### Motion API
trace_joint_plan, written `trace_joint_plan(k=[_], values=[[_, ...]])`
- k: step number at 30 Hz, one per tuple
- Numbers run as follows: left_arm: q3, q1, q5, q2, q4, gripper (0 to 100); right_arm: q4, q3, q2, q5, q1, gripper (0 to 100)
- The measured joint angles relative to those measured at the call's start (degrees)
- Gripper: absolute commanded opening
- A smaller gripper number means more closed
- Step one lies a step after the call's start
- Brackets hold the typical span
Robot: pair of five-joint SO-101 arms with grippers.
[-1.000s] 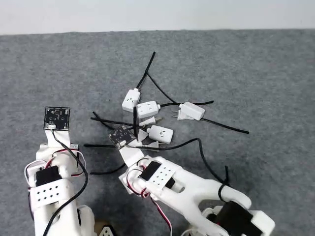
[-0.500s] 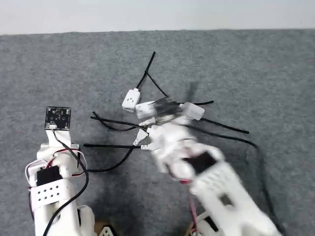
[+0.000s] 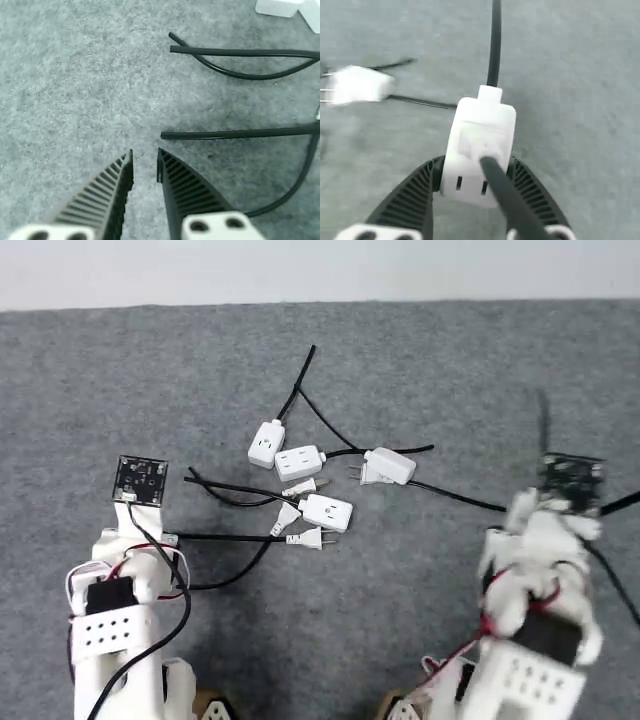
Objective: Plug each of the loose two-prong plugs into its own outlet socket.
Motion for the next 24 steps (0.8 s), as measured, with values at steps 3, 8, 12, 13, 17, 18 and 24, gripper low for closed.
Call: trace_joint_plan(k=[3,8,12,13,17,18,24], values=[[0.00,0.09,0.00,0.00,0.00,8,-9.49,1.85,7.38,1.05,9.58,0.8],[0.97,1.85,0.00,0.00,0.00,8,-23.12,2.46,21.45,4.22,20.75,1.3],[1.93,4.40,0.00,0.00,0.00,8,-31.56,2.46,32.88,6.51,26.20,11.7],[1.93,4.75,0.00,0.00,0.00,8,-33.49,2.46,35.69,6.95,27.34,16.7],[1.93,5.71,0.09,0.00,0.79,8,-37.63,2.46,42.81,11.60,30.42,34.3],[1.85,6.51,0.70,0.00,1.49,9,-37.54,2.46,42.99,13.45,30.68,35.9],[-1.32,19.69,16.35,0.00,7.30,29,-24.09,-1.14,41.58,16.79,30.95,36.2]])
